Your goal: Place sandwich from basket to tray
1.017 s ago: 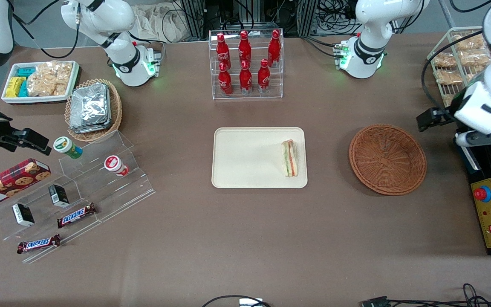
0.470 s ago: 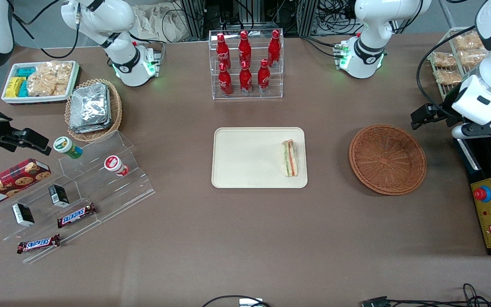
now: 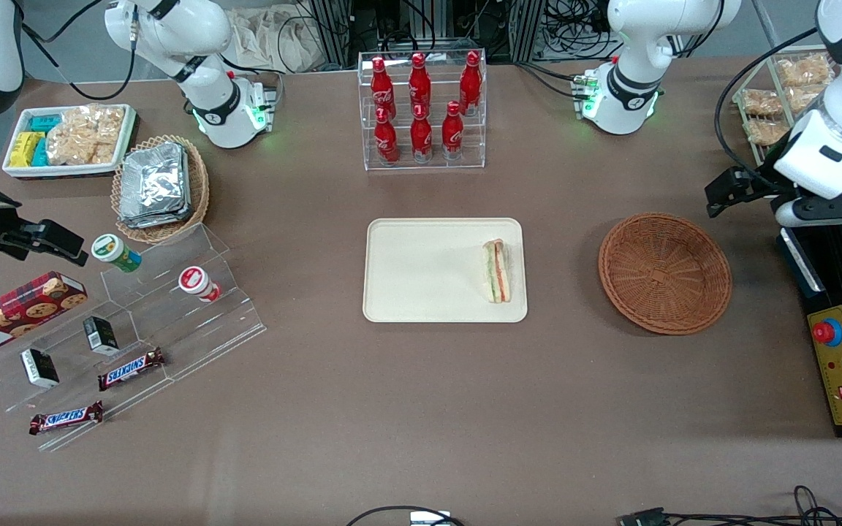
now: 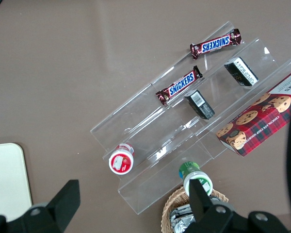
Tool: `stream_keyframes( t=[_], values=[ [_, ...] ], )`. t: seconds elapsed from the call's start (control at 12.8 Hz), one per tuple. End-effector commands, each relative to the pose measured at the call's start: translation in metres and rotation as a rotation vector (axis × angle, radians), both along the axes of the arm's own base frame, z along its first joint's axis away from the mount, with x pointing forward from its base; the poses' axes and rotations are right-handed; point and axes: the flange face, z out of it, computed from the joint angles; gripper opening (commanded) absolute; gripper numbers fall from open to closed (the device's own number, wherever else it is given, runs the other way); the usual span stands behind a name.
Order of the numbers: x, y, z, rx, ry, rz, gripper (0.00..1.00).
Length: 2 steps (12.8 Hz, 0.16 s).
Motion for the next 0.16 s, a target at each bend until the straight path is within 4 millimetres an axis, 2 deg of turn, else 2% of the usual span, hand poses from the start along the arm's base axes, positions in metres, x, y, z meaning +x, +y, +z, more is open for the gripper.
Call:
stream_keyframes(
  t=[0.0,0.08],
  values=[
    [-0.0016,0.0047,0.0082,0.012,0.001,0.008,1.00],
    [-0.0019,0.0047,0.0079,0.013,0.004,0.008,1.00]
  ],
)
